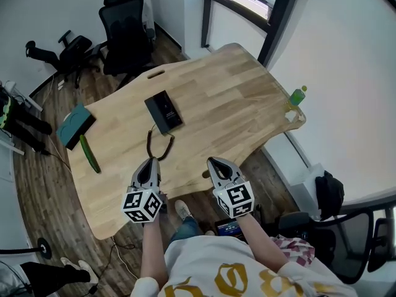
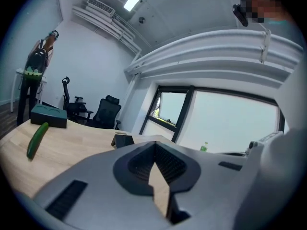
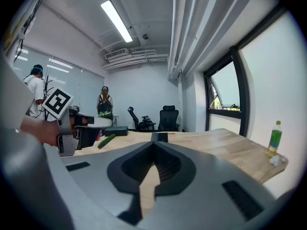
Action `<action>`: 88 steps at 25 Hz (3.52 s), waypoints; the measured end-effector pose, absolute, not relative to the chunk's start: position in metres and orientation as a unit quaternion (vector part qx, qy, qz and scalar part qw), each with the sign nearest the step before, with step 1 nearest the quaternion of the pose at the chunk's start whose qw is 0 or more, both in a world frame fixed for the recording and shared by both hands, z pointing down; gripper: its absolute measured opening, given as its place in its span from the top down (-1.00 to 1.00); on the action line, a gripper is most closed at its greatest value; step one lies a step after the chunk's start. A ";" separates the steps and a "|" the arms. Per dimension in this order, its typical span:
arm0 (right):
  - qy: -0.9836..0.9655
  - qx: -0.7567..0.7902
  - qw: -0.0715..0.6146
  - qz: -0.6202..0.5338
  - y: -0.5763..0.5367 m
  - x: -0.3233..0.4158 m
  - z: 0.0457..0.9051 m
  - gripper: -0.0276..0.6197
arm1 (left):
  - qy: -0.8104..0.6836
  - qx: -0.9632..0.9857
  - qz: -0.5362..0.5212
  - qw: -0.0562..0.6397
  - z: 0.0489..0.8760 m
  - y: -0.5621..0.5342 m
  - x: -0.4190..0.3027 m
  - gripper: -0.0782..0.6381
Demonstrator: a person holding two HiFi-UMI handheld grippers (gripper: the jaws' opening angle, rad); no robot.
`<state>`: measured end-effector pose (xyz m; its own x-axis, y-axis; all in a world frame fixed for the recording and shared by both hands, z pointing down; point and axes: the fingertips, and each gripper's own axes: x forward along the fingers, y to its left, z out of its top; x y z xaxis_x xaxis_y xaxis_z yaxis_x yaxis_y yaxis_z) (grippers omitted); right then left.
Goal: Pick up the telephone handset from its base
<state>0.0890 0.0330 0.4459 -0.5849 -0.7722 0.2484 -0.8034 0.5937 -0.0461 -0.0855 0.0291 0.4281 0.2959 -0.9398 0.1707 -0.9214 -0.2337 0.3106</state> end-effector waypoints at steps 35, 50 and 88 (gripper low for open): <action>-0.884 0.444 0.111 0.096 -0.135 -0.005 0.457 0.90 | -0.597 0.771 -0.019 0.222 0.454 -0.148 -0.173 0.76; -0.885 0.415 0.155 0.143 -0.176 -0.013 0.508 0.90 | -0.596 0.754 0.006 0.276 0.513 -0.176 -0.173 0.76; -0.880 0.366 0.217 0.210 -0.222 -0.026 0.588 0.90 | -0.499 0.759 0.010 0.419 0.606 -0.219 -0.134 0.30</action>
